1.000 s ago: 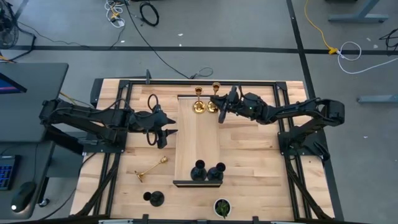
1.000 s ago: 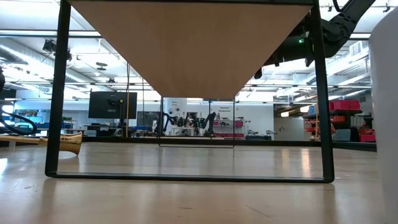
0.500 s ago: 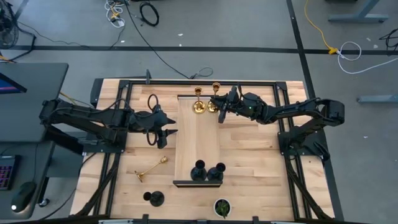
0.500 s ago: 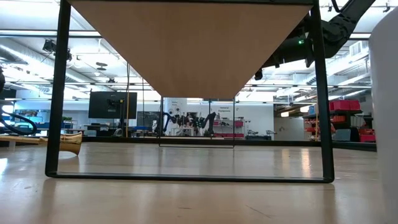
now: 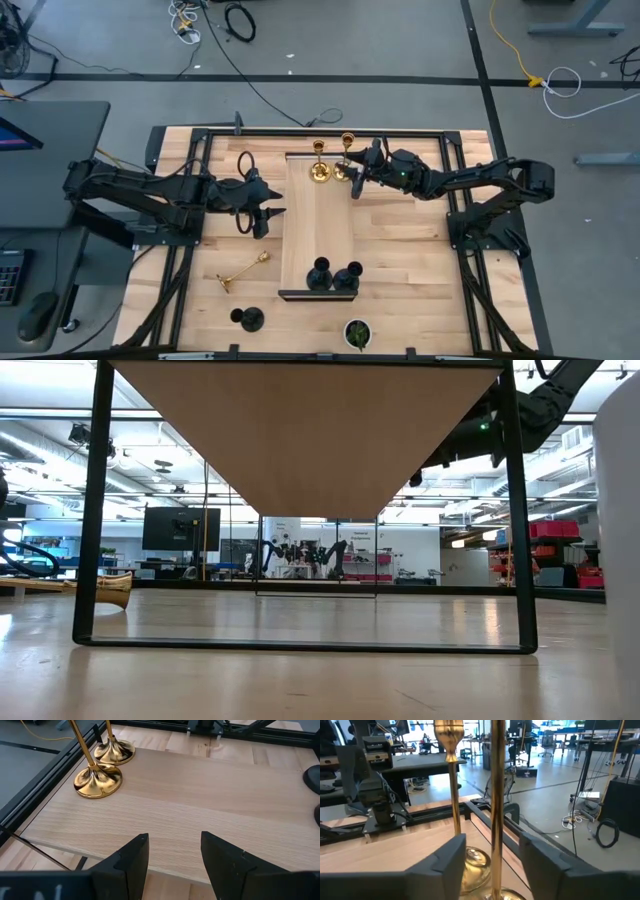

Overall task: Pick & Place candle stick holders
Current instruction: Put the gold candle holder on the shelf aligned with the gold candle holder

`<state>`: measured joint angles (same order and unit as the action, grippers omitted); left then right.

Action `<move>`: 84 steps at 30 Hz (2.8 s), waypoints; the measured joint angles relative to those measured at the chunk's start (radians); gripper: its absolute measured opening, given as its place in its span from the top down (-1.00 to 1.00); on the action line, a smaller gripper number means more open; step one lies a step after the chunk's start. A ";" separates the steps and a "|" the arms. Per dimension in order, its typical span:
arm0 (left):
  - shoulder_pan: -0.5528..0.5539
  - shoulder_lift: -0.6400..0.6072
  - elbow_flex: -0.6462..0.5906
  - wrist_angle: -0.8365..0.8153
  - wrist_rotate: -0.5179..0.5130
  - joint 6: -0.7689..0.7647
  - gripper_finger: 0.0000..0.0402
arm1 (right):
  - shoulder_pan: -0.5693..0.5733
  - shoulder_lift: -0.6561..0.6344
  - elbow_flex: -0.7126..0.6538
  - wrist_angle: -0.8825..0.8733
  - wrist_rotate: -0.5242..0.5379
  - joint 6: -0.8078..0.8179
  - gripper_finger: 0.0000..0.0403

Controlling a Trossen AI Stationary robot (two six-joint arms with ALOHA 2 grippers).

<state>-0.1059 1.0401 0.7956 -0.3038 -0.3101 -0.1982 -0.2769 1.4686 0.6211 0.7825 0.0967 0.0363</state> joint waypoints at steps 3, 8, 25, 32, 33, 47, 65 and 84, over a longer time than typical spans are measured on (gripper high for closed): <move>0.000 0.000 0.000 0.000 0.000 0.000 0.10 | 0.002 -0.018 -0.001 -0.017 0.000 -0.008 -0.04; 0.000 0.000 0.000 -0.002 0.024 0.000 0.10 | 0.011 -0.087 -0.001 -0.098 0.001 -0.029 -0.20; 0.000 0.000 0.000 -0.009 0.026 0.000 0.10 | 0.193 -0.397 -0.001 -0.528 -0.019 -0.011 -0.21; 0.000 0.000 0.000 -0.018 0.031 -0.001 0.10 | 0.351 -0.420 -0.001 -0.539 -0.181 0.057 -0.22; 0.000 0.000 0.000 -0.023 0.042 -0.001 0.10 | 0.372 -0.420 -0.001 -0.542 -0.189 0.060 -0.22; -0.023 0.000 0.001 -0.347 0.291 -0.296 0.10 | 0.525 -0.419 -0.001 -0.604 -0.064 0.086 -0.22; -0.374 0.034 -0.019 -0.551 0.262 -0.969 0.10 | 0.530 -0.419 -0.001 -0.628 -0.026 0.113 -0.22; -0.500 0.340 -0.069 -0.353 0.345 -1.134 0.10 | 0.529 -0.419 -0.001 -0.630 -0.026 0.113 -0.22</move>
<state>-0.6060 1.3803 0.7263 -0.6566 0.0353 -1.3322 0.2523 1.0500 0.6205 0.1528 0.0711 0.1497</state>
